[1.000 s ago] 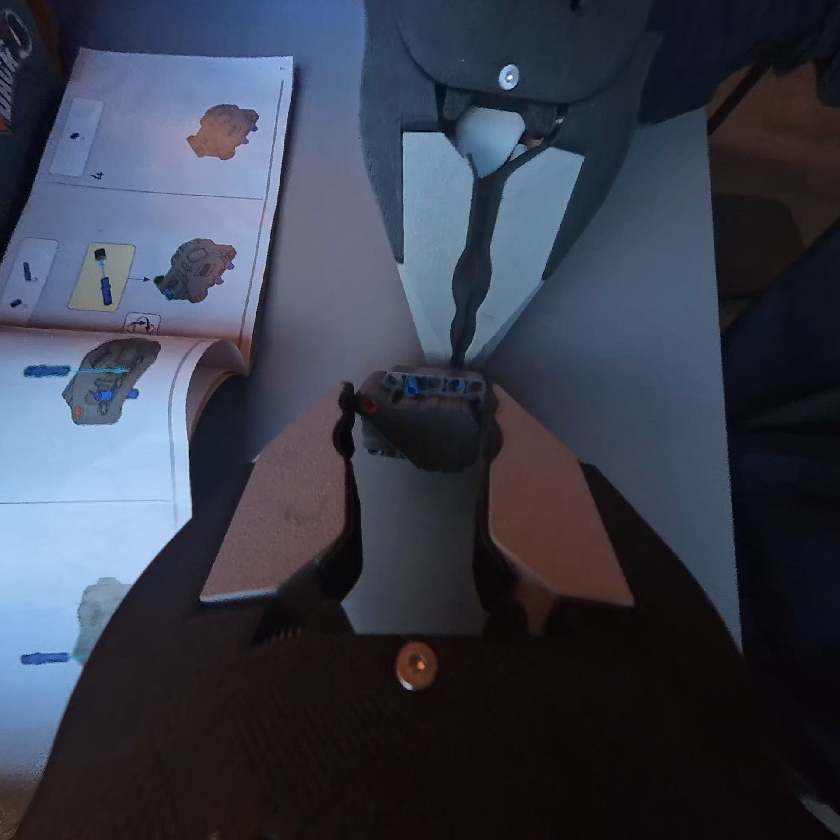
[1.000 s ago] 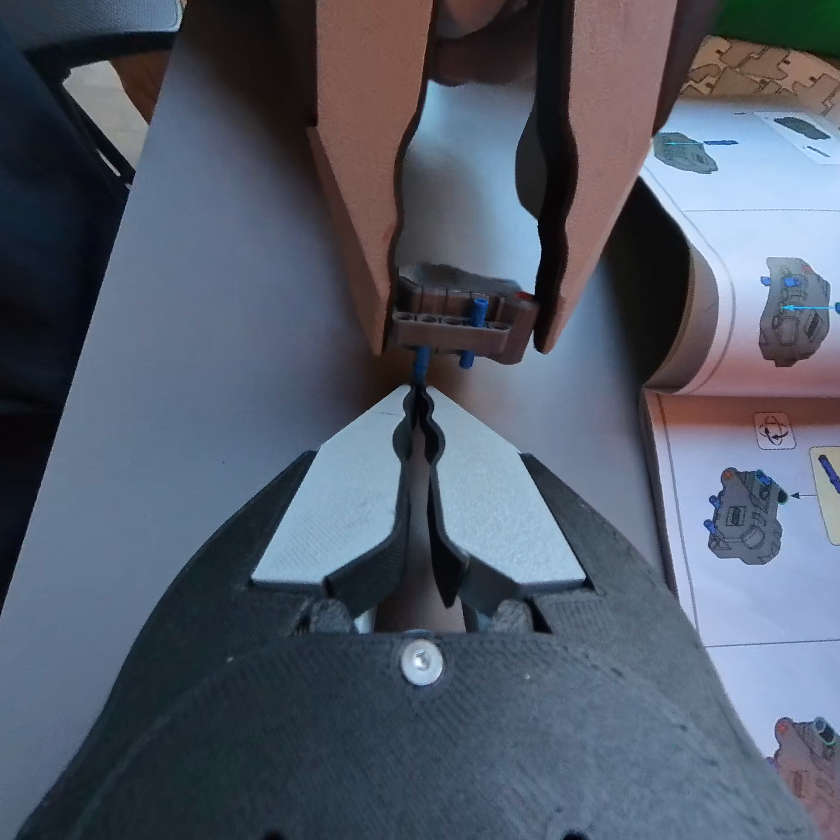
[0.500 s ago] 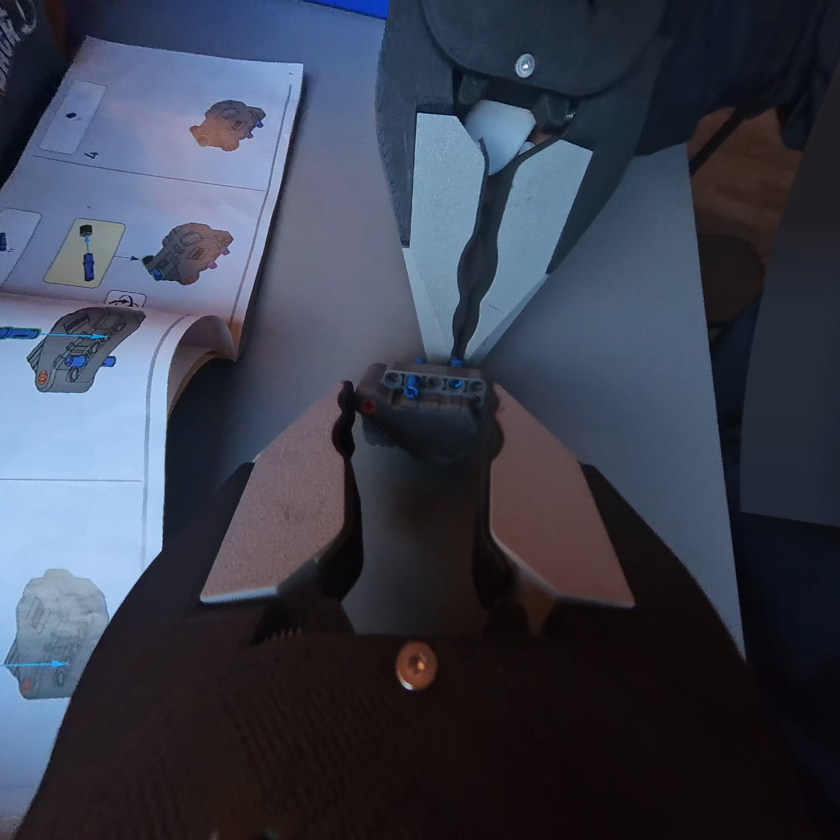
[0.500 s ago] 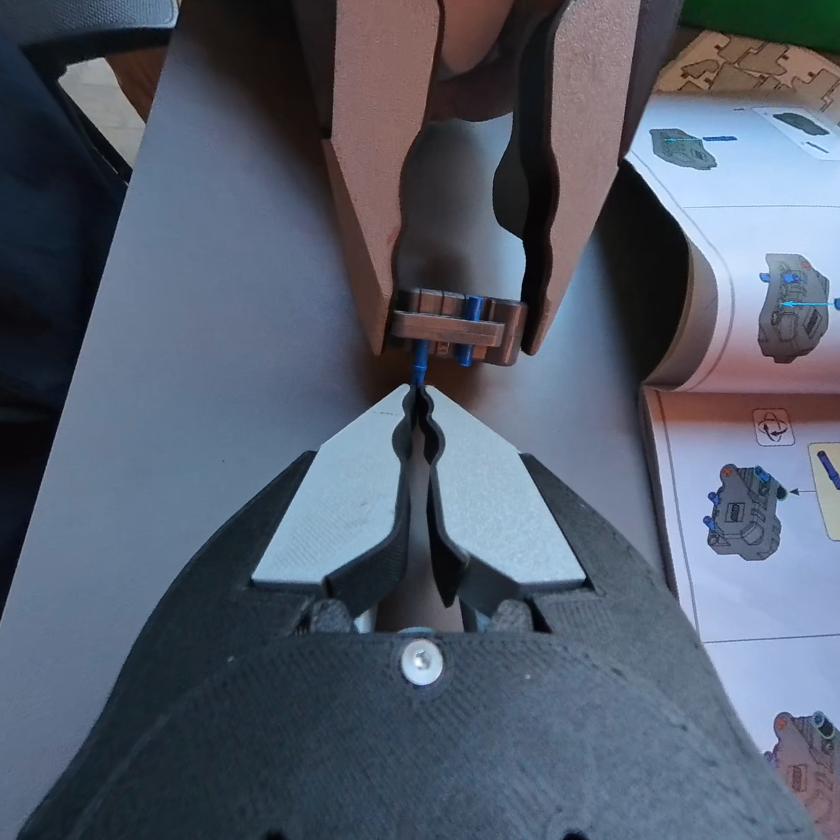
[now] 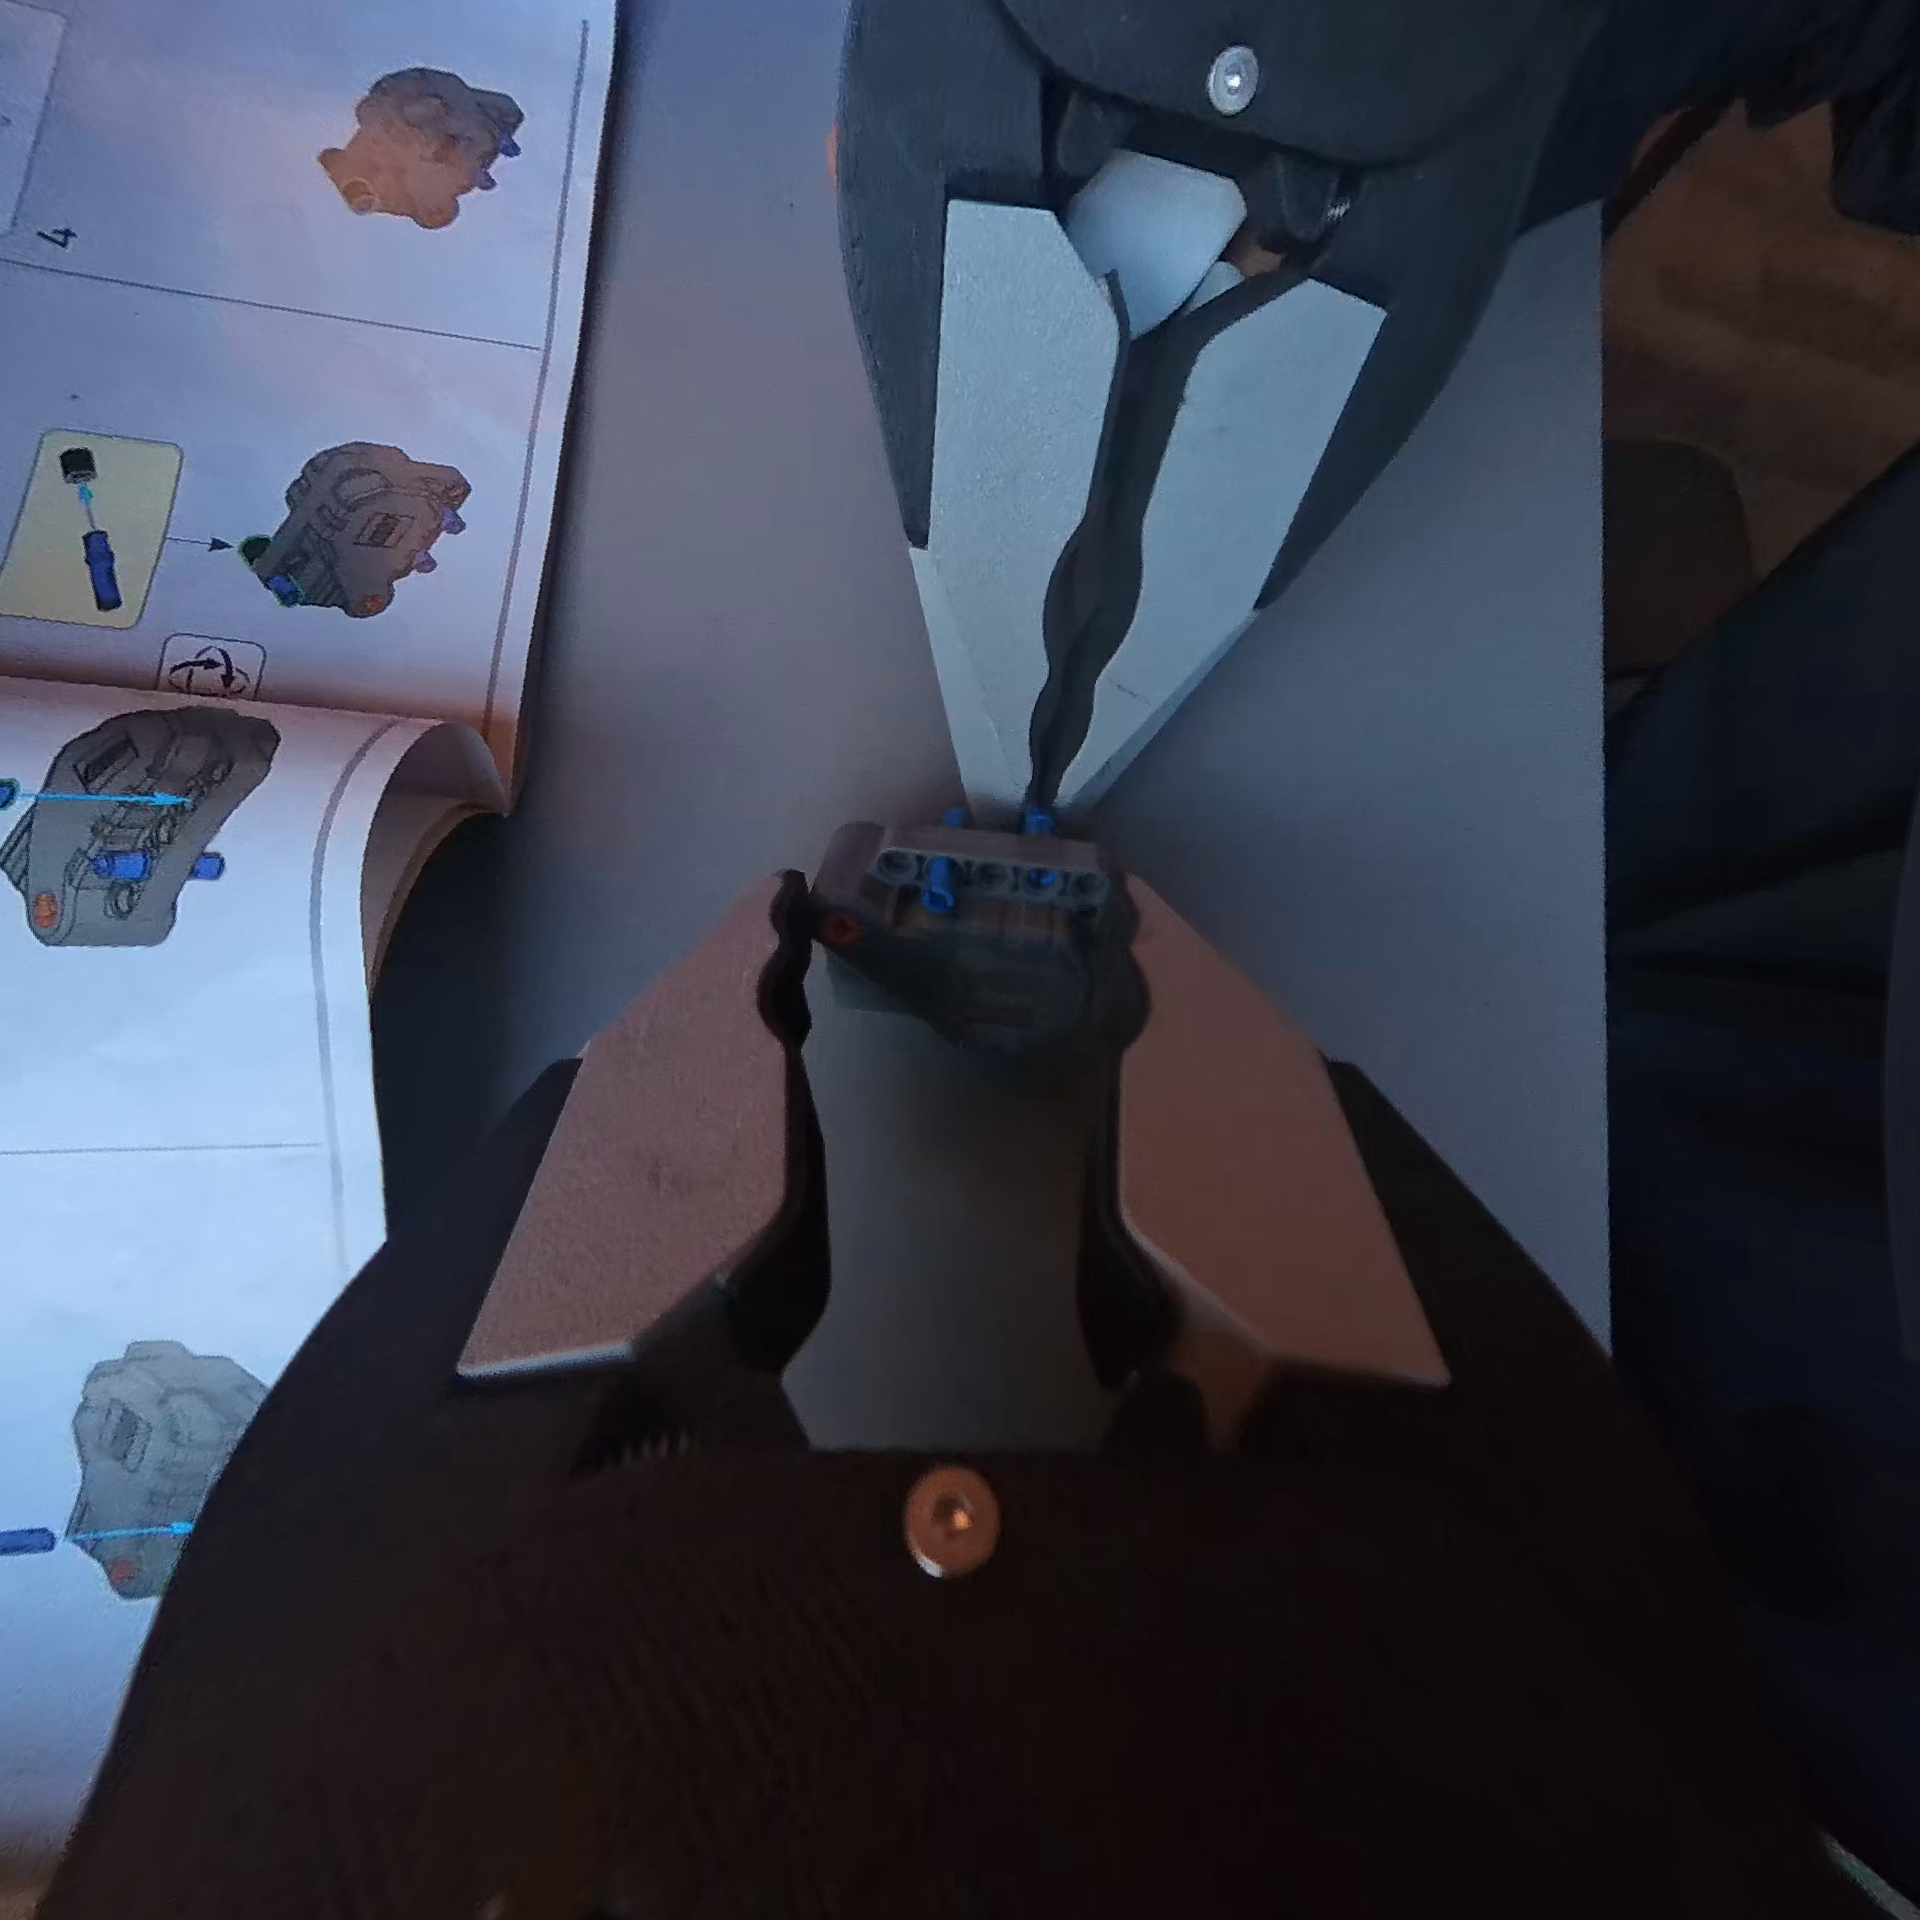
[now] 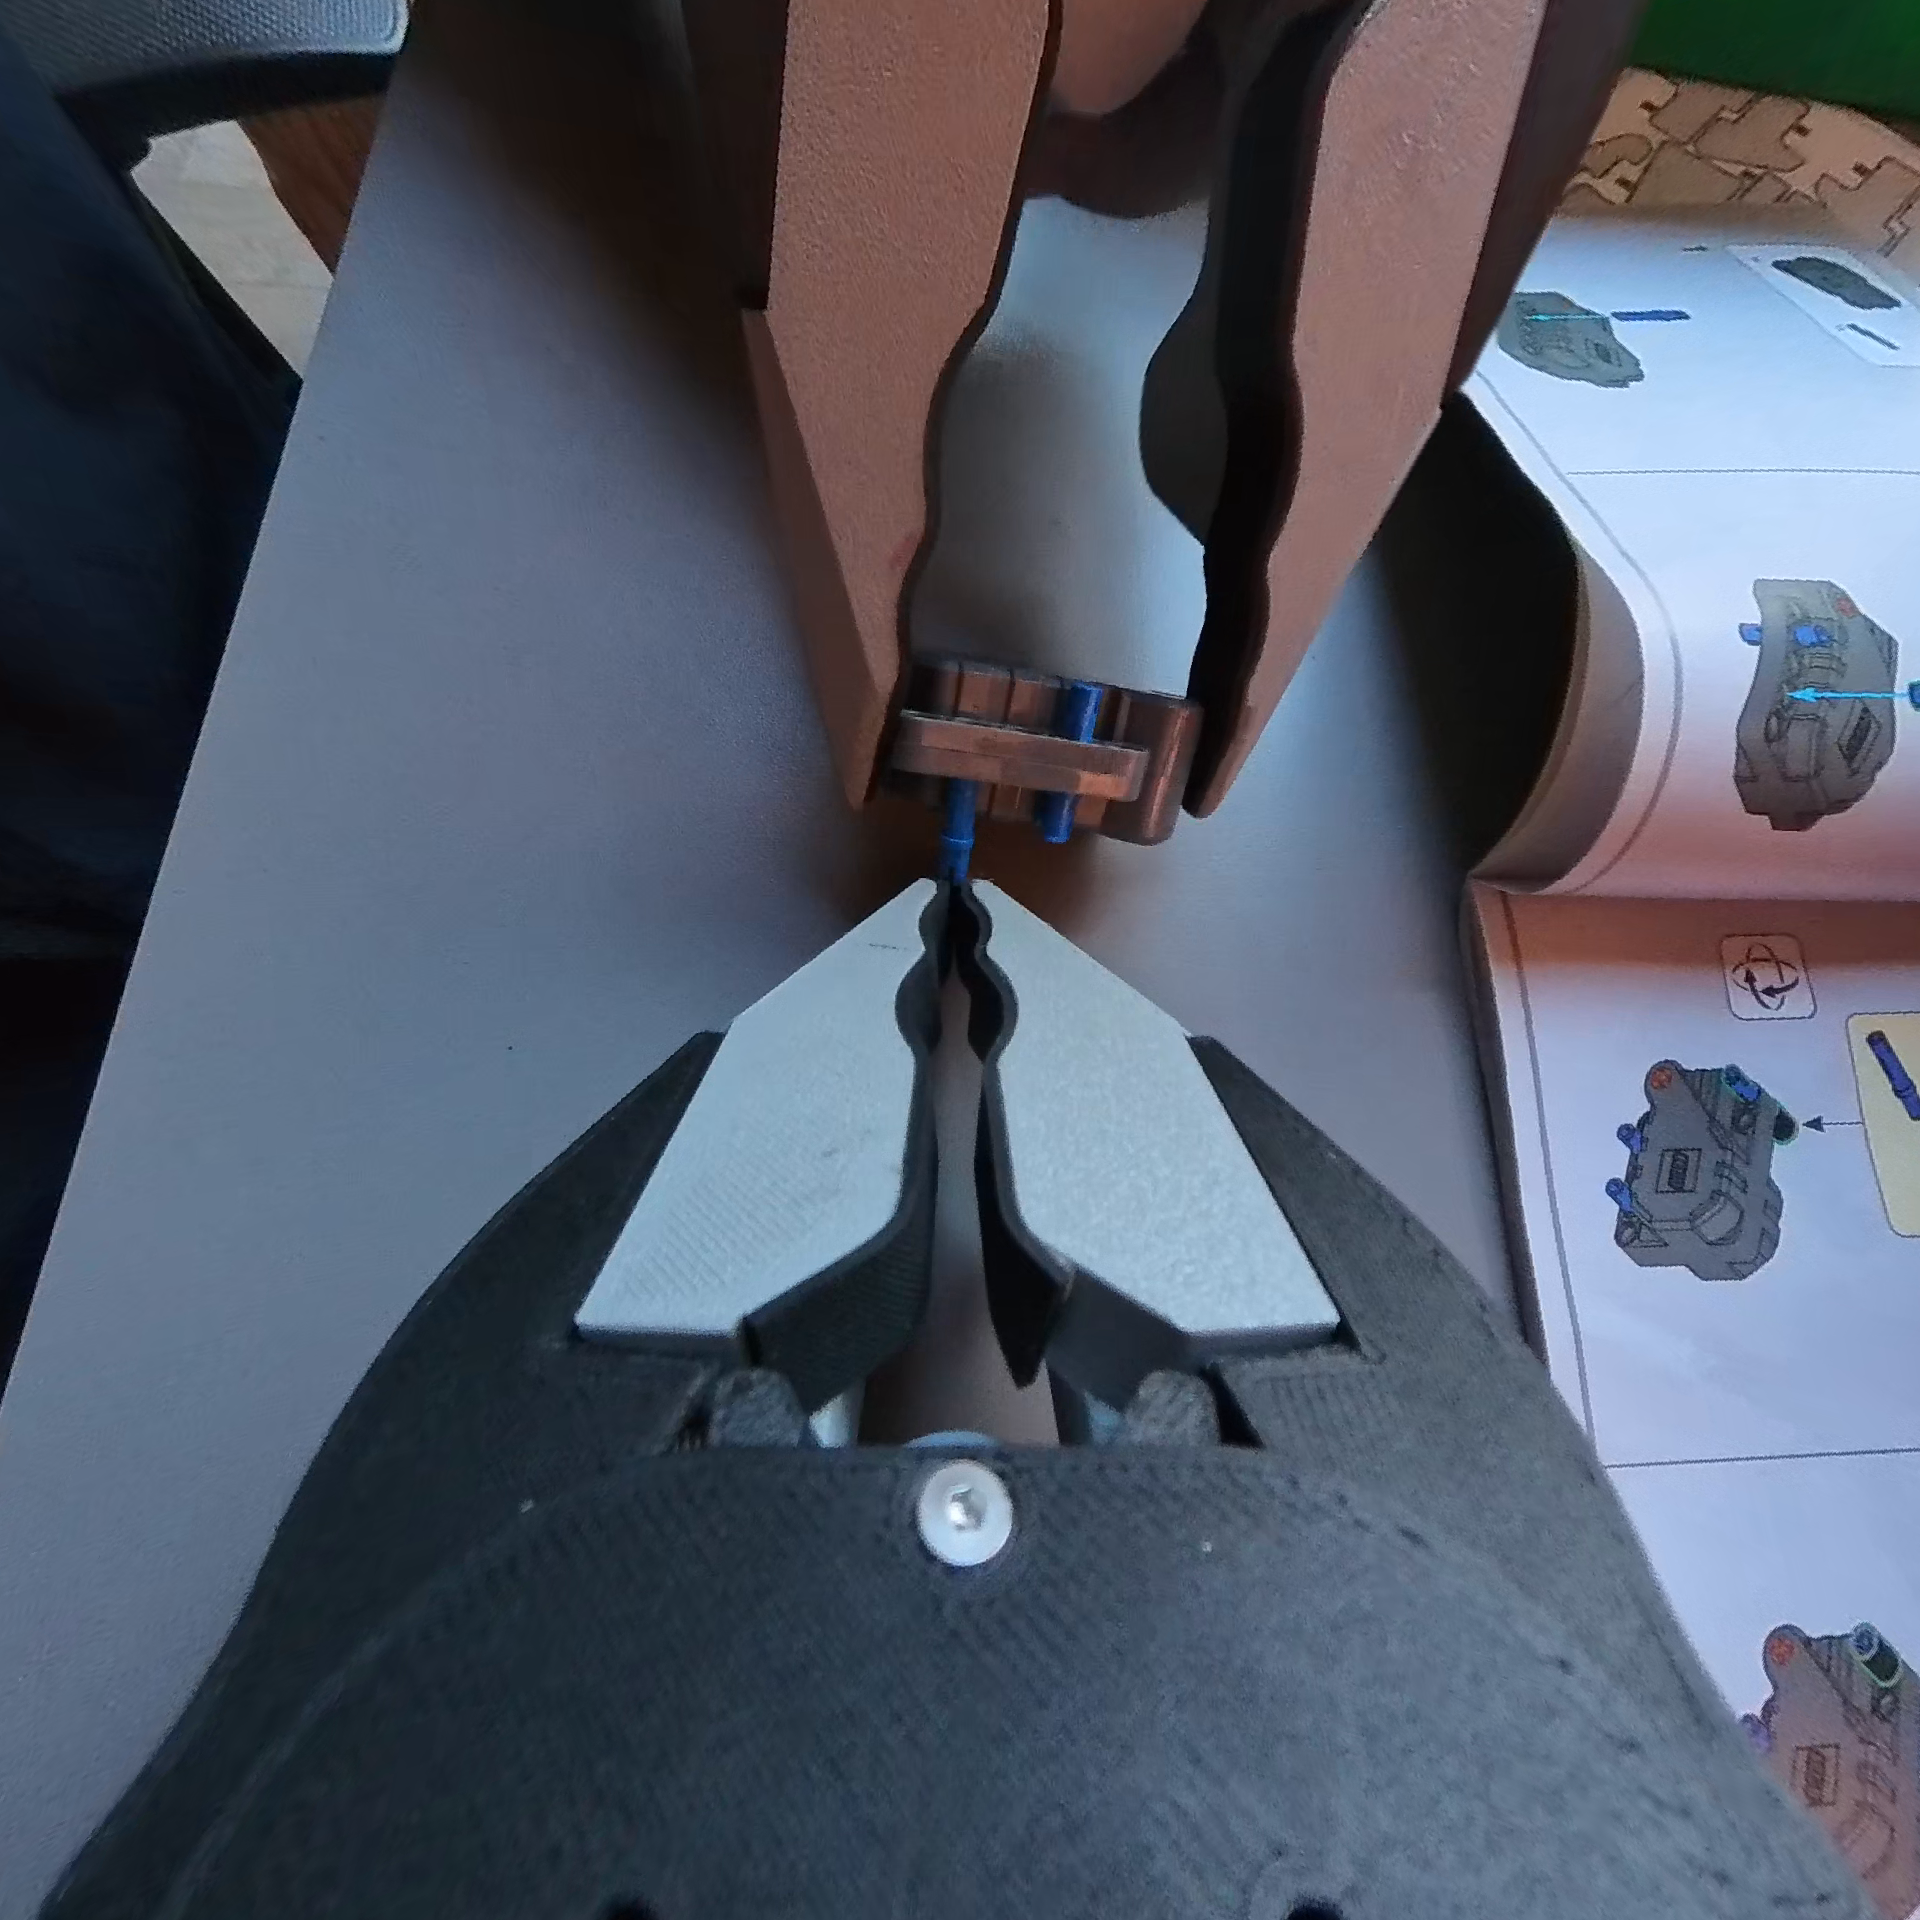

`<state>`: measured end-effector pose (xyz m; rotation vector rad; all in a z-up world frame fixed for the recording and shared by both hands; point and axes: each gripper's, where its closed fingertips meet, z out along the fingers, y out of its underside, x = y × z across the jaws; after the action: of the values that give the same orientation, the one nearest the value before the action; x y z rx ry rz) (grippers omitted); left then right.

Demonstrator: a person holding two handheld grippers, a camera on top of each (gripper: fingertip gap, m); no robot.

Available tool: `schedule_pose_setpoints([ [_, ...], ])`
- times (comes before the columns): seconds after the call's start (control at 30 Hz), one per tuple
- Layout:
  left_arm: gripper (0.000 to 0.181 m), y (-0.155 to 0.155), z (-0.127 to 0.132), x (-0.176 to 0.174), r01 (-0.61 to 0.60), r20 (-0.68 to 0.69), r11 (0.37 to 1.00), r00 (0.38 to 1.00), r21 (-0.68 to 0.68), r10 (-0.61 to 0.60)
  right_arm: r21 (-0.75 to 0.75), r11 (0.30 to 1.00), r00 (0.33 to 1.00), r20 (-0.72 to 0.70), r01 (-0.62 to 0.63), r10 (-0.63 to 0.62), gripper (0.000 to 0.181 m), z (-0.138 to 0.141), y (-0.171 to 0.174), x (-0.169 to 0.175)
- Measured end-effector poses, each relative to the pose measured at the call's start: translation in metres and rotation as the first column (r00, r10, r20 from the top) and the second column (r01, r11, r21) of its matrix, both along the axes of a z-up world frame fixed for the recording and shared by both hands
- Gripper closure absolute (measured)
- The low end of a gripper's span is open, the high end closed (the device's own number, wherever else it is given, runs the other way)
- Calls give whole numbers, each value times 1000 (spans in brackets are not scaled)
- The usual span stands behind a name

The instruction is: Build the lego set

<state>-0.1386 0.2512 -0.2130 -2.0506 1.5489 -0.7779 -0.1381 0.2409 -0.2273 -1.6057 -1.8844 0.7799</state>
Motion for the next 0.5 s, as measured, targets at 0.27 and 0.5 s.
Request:
schedule_pose_setpoints([
  [0.27, 127, 0, -3, 10, 19, -45, 999, 999, 29, -18, -29, 1000, 1000, 2, -9, 9, 181, 0, -3, 1],
  [0.5, 127, 0, -3, 10, 23, -24, 999, 999, 23, -22, -25, 1000, 1000, -2, -16, 16, 181, 0, -3, 1],
])
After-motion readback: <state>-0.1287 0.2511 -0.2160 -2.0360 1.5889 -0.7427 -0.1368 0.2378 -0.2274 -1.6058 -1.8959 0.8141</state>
